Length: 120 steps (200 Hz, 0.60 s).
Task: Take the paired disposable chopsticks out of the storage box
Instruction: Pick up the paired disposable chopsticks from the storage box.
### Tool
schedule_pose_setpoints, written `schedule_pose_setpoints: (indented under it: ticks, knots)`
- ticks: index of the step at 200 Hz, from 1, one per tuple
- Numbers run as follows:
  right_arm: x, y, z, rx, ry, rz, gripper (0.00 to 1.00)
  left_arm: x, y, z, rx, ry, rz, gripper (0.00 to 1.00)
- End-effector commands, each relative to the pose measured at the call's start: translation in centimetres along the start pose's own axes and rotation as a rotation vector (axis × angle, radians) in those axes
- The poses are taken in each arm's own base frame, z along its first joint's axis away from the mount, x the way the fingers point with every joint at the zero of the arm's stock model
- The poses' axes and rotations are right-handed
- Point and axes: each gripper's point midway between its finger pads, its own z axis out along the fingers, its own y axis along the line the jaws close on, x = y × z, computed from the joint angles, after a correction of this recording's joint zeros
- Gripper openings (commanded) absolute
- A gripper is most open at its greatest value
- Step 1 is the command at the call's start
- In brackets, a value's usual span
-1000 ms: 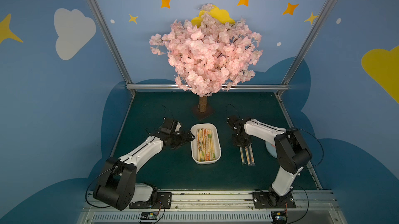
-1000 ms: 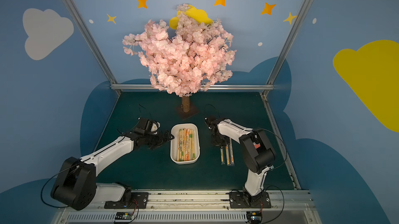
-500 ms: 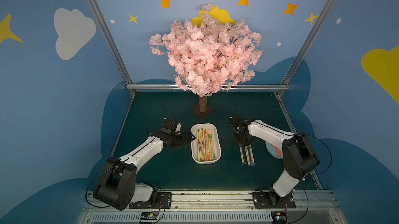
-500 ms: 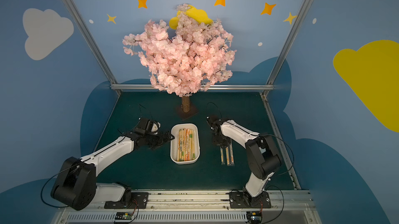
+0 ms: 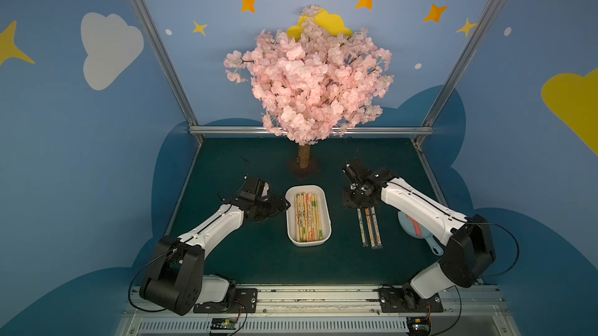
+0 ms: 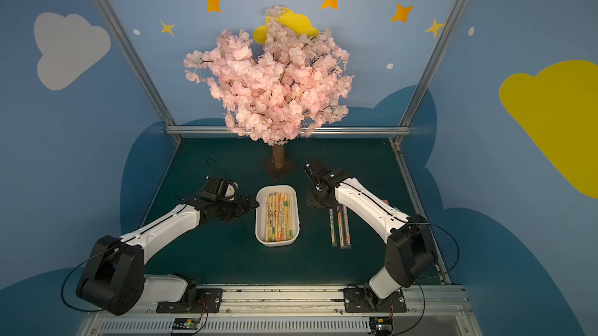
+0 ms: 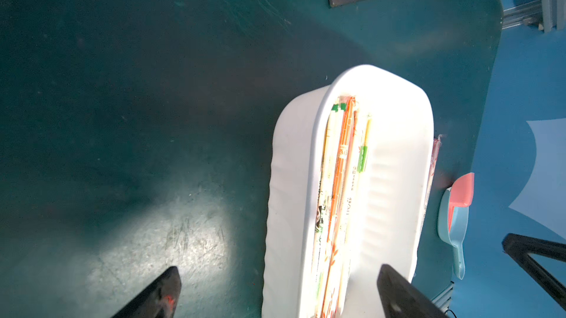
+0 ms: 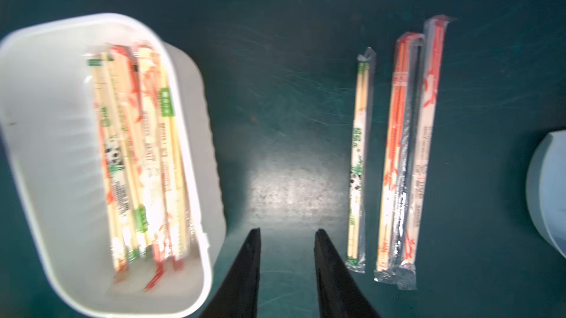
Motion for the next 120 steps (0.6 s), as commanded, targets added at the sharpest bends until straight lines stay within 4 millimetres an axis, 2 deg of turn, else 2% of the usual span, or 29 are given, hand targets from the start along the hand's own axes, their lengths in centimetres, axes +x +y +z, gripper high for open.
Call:
schedule_pose_setpoints:
  ticks: [1,25,44,120]
  knots:
    - [0.0,3.2,-1.1,-0.081,0.007,-0.030,0.34,-0.5,0.6,-0.2,-0.010,-0.004,-0.010,1.00]
    - [0.4,5.9,-0.9,-0.118,0.023,-0.072,0.34,-0.8,1.3,-0.6,-0.017,-0.019,-0.018,1.00]
    - [1.0,7.4,0.0,-0.125,0.053,-0.101,0.34,-0.9,1.7,-0.9,-0.021,-0.024,-0.032,1.00]
    - [3.6,12.2,5.3,-0.126,0.174,-0.166,0.34,-0.7,2.0,-1.2,-0.015,-0.016,-0.036,1.00]
